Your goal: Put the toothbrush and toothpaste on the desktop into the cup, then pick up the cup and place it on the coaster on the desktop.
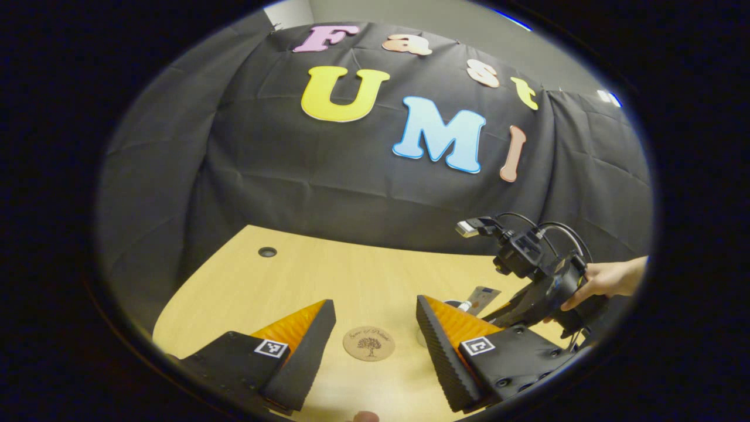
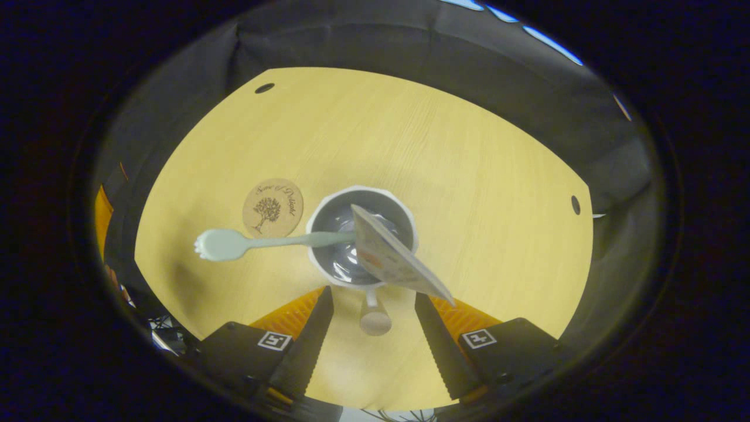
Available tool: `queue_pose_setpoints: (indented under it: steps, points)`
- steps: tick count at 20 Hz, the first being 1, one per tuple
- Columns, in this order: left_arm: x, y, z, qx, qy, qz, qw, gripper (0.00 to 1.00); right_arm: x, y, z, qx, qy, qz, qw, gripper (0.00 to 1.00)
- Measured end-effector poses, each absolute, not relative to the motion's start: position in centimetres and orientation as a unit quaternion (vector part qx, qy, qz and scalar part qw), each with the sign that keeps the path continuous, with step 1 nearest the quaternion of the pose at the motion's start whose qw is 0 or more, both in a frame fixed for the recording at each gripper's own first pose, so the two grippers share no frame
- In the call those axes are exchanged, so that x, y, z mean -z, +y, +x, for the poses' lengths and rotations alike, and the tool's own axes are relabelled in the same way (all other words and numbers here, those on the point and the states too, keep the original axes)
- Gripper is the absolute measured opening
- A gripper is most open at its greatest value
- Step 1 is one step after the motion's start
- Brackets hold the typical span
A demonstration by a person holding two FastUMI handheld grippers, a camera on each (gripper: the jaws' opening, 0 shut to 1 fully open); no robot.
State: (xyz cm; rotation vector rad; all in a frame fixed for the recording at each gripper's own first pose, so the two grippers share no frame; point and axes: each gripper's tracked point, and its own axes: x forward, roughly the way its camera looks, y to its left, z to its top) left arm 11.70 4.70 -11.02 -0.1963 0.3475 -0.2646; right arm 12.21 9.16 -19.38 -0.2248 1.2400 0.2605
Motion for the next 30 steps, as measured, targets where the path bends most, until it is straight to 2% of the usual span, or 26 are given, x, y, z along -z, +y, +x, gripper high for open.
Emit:
queue_pose_setpoints:
  steps: [9, 11, 12, 14, 15, 16, 18, 30]
  points:
    - [12.1, 4.9, 12.1, 0.119, 0.182, -0.111, 0.97, 0.91, 22.1, 9.7, 12.5, -0.151, 0.621, -0.133, 0.758, 0.89]
    - [12.4, 4.9, 12.1, 0.118, 0.185, -0.113, 0.969, 0.92, 22.2, 9.8, 12.9, -0.153, 0.625, -0.134, 0.754, 0.72]
    - [12.5, 5.0, 12.1, 0.117, 0.185, -0.113, 0.969, 0.91, 22.5, 9.9, 12.9, -0.152, 0.63, -0.133, 0.75, 0.53]
    - [12.6, 5.1, 12.3, 0.114, 0.185, -0.112, 0.97, 0.91, 22.4, 10.0, 12.9, -0.154, 0.63, -0.131, 0.75, 0.54]
    - [12.5, 5.2, 12.3, 0.113, 0.185, -0.112, 0.97, 0.91, 21.5, 9.8, 13.2, -0.151, 0.631, -0.13, 0.75, 0.47]
    - [12.5, 5.2, 12.2, 0.113, 0.185, -0.113, 0.97, 0.92, 22.4, 9.8, 13.1, -0.152, 0.633, -0.126, 0.748, 0.31]
    - [12.7, 5.3, 12.4, 0.112, 0.186, -0.113, 0.97, 0.92, 22.3, 9.9, 13.0, -0.151, 0.635, -0.125, 0.747, 0.25]
    - [12.8, 6.6, 12.1, 0.091, 0.189, -0.124, 0.97, 0.92, 22.1, 11.2, 12.5, -0.166, 0.619, -0.135, 0.756, 0.24]
